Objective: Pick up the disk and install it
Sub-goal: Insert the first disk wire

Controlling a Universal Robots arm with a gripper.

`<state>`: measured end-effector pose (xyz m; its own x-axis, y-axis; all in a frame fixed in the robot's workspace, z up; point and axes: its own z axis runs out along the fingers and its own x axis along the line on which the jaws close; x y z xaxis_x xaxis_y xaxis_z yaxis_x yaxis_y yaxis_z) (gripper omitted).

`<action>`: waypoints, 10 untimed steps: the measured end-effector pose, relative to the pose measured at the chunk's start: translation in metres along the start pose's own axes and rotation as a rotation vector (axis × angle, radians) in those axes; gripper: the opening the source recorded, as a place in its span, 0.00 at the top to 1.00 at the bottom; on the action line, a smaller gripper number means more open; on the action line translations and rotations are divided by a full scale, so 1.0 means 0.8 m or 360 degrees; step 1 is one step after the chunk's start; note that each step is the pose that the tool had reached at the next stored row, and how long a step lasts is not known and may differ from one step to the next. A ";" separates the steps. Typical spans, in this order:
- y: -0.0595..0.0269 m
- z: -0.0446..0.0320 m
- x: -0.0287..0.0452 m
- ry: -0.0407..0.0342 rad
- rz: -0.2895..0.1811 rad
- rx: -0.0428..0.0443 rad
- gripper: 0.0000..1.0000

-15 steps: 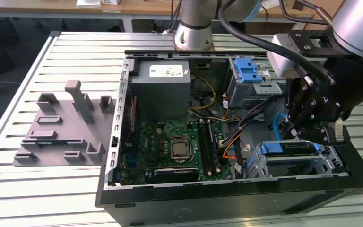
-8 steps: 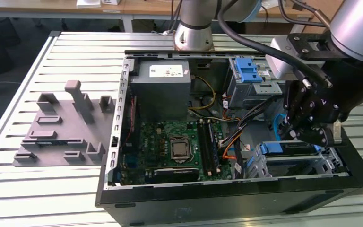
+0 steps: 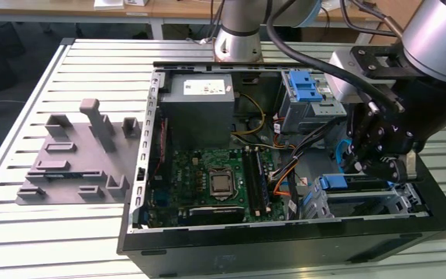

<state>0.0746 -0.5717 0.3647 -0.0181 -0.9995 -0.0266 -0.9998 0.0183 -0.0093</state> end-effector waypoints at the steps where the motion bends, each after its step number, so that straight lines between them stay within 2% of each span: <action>1: 0.000 0.0004 0.0000 0.0000 0.0000 0.0000 0.89; 6: -0.001 0.0013 0.0000 0.0000 0.0000 0.0000 0.89; 10: -0.008 0.0018 -0.0001 0.0000 0.0000 0.0000 0.89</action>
<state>0.0810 -0.5717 0.3634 -0.0181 -0.9995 -0.0269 -0.9998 0.0183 -0.0093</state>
